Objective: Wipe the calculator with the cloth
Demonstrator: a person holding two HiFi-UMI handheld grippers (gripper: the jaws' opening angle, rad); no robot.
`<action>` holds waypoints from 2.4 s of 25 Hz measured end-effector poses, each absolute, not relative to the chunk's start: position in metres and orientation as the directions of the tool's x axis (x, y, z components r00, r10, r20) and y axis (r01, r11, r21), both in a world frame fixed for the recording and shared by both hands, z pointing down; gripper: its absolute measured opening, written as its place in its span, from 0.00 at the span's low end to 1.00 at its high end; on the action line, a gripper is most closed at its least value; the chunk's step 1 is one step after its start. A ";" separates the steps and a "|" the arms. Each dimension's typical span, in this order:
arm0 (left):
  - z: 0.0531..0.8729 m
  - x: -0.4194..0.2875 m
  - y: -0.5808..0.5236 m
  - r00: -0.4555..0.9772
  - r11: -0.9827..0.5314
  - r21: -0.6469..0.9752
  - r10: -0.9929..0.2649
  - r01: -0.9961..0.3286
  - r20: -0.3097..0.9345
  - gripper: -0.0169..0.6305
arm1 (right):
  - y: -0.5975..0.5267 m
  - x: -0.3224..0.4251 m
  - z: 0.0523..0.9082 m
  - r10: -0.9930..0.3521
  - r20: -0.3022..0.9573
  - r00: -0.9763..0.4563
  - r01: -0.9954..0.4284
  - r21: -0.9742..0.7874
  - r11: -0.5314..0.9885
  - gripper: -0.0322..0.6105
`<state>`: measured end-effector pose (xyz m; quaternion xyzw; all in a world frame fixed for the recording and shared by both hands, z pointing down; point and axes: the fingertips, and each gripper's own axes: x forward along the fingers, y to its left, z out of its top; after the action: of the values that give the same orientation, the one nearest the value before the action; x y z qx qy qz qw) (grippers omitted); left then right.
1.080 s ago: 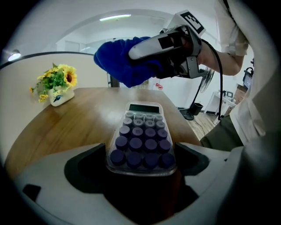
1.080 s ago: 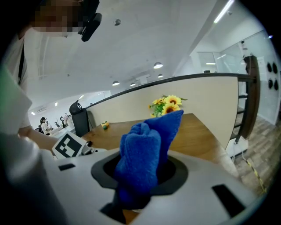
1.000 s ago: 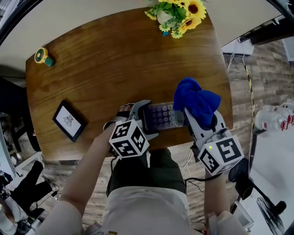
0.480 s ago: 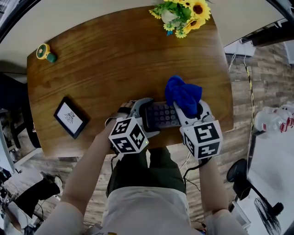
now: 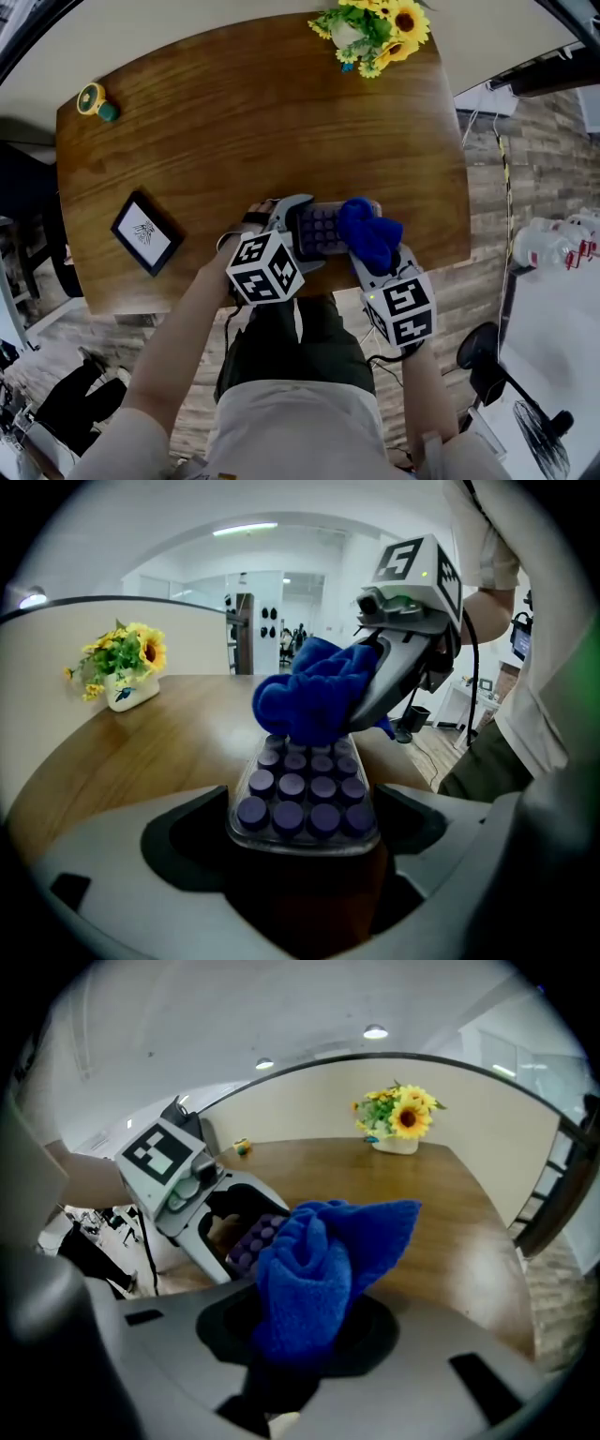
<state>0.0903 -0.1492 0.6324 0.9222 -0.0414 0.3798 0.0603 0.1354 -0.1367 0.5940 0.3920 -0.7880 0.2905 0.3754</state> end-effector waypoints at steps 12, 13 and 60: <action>0.632 0.091 -0.148 0.713 -0.990 0.082 -0.026 -0.117 0.701 0.75 | -0.086 0.156 0.581 -0.239 0.893 -0.382 -0.825 -0.213 0.524 0.24; 0.632 0.090 -0.148 0.713 -0.990 0.083 -0.025 -0.117 0.700 0.75 | -0.098 0.156 0.569 -0.283 0.875 -0.394 -0.828 -0.204 0.522 0.24; 0.630 0.091 -0.149 0.721 -0.990 0.078 -0.029 -0.114 0.692 0.75 | -0.168 0.065 0.587 -0.411 0.735 -0.539 -0.798 -0.289 0.530 0.24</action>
<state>0.0911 -0.1493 0.6303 0.9258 -0.0386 0.3715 0.0577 0.0652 -0.1676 0.5865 0.3690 -0.8188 0.3148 0.3072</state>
